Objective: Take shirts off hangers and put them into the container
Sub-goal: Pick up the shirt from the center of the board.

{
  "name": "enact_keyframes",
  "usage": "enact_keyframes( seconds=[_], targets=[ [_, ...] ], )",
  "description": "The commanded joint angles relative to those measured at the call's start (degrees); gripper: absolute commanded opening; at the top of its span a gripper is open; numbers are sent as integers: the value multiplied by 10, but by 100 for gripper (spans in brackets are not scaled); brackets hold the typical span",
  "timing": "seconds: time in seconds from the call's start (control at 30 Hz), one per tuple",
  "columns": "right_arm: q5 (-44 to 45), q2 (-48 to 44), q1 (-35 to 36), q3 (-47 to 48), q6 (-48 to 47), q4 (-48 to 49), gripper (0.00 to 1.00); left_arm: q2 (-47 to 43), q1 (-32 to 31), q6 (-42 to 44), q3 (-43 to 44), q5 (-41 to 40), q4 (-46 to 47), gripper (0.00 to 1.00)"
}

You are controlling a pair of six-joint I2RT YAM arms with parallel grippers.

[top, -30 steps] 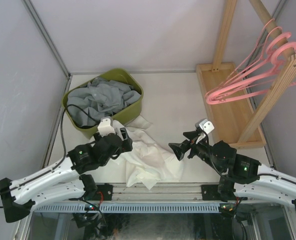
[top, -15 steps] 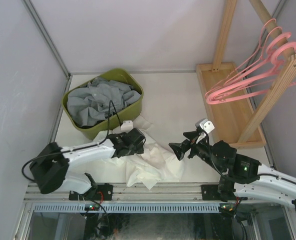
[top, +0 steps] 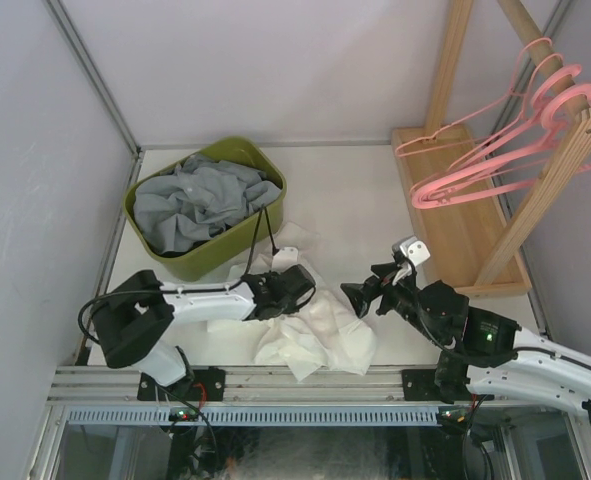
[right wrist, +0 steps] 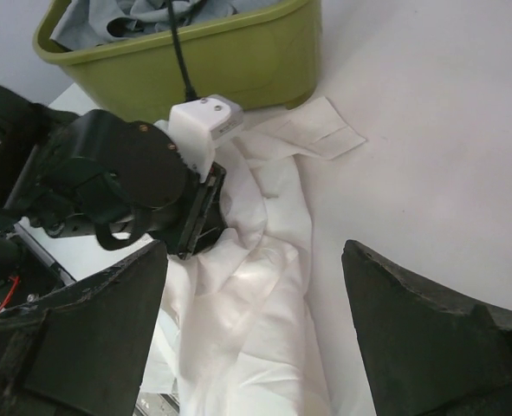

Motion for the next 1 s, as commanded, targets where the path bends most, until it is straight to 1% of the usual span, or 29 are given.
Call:
enact_keyframes(
  seconds=[0.0, 0.03, 0.07, 0.2, 0.27, 0.4, 0.5, 0.6, 0.7, 0.77, 0.83, 0.87, 0.9, 0.97],
  targets=[
    [34, -10, -9, 5, 24, -20, 81, -41, -6, 31, -55, 58, -31, 21],
    [39, -11, -11, 6, 26, -24, 81, -85, -6, 51, -56, 53, -25, 9],
    [41, -10, -13, 6, 27, -25, 81, -117, -6, 69, -53, 42, -27, 1],
    [41, -10, -22, 5, 28, -27, 81, -218, -6, 128, -21, -29, -69, 0],
    [39, -6, -27, 6, 32, -30, 81, -264, -5, 161, -7, -47, -74, 0],
    [18, 17, -44, 3, 47, -41, 82, -330, 0, 216, 23, -42, -64, 0],
    [-37, 45, -63, 3, 56, -43, 82, -347, 11, 232, 49, -24, -76, 0],
    [-58, 68, -70, 3, 74, -37, 82, -353, 14, 244, 74, -16, -94, 0],
    [-82, 82, -72, 3, 73, -23, 82, -363, 17, 260, 91, 13, -96, 0],
    [-97, 86, -73, 3, 63, -13, 83, -365, 30, 275, 92, 71, -90, 0],
    [-85, 86, -72, 5, 65, -12, 82, -358, 42, 294, 79, 141, -83, 0],
    [-73, 83, -73, 5, 68, -15, 82, -351, 43, 300, 61, 161, -78, 0],
    [-60, 77, -73, 5, 73, -17, 82, -340, 43, 300, 50, 176, -78, 2],
    [-37, 63, -73, 6, 77, -24, 83, -314, 43, 287, 28, 206, -76, 10]
  ],
)
